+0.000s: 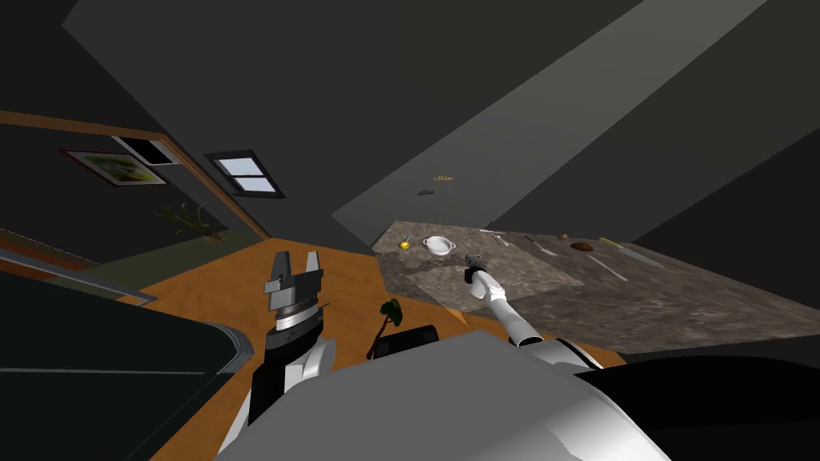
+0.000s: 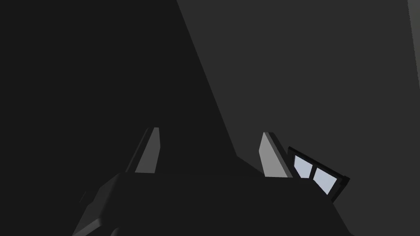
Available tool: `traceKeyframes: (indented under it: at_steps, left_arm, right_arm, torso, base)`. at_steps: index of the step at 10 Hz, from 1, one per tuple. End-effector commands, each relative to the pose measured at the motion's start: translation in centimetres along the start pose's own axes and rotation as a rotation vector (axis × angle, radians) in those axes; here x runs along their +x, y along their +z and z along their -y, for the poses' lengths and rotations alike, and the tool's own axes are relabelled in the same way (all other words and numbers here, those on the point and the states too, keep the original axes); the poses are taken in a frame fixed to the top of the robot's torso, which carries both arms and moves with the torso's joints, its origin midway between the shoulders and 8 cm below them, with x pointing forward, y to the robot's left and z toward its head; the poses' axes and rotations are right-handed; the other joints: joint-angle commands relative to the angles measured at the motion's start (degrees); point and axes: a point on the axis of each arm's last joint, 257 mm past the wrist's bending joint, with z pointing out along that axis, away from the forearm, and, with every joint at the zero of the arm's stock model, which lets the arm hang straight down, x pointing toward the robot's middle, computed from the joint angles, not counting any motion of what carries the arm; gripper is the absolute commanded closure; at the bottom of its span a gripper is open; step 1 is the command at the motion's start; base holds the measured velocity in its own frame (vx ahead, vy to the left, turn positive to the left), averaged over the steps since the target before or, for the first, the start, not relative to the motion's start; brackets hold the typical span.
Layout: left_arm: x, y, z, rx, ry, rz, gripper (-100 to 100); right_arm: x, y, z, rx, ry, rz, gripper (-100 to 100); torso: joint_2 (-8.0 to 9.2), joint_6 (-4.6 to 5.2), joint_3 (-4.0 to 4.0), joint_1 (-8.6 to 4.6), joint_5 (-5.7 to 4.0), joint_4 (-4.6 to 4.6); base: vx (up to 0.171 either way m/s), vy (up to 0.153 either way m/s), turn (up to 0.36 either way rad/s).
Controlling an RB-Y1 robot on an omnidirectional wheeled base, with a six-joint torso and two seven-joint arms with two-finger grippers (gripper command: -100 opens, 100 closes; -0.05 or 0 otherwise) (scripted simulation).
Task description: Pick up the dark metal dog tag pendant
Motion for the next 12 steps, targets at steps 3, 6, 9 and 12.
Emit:
traceKeyframes:
  at_steps: [3, 6, 9, 12]
  left_arm:
    - [0.0, 0.0, 0.0, 0.000, 0.000, 0.000, 0]
    - [0.0, 0.0, 0.0, 0.000, 0.000, 0.000, 0]
    - [0.0, 0.0, 0.0, 0.000, 0.000, 0.000, 0]
    - [0.0, 0.0, 0.0, 0.000, 0.000, 0.000, 0]
  right_arm:
    - [0.2, 0.9, 2.5, 0.081, -0.055, -0.001, -100]
    - [-0.7, 1.9, 4.8, 0.162, -0.112, 0.013, -100]
    - [-1.0, 2.5, 7.6, 0.245, -0.168, 0.013, -100]
    - [-1.3, 2.8, 10.0, 0.314, -0.214, 0.012, -100]
  torso:
    - [0.01, 0.01, 0.01, 0.02, 0.00, 0.00]
    - [0.03, 0.04, 0.01, -0.04, -0.01, 0.00]
    - [0.00, 0.04, -0.01, 0.01, 0.00, -0.01]
    - [-0.04, 0.03, -0.02, -0.05, -0.01, -0.01]
  base:
    - [0.024, 0.024, 0.056]
    - [0.024, 0.016, 0.058]
    - [0.036, 0.023, 0.054]
    - [0.037, 0.008, 0.044]
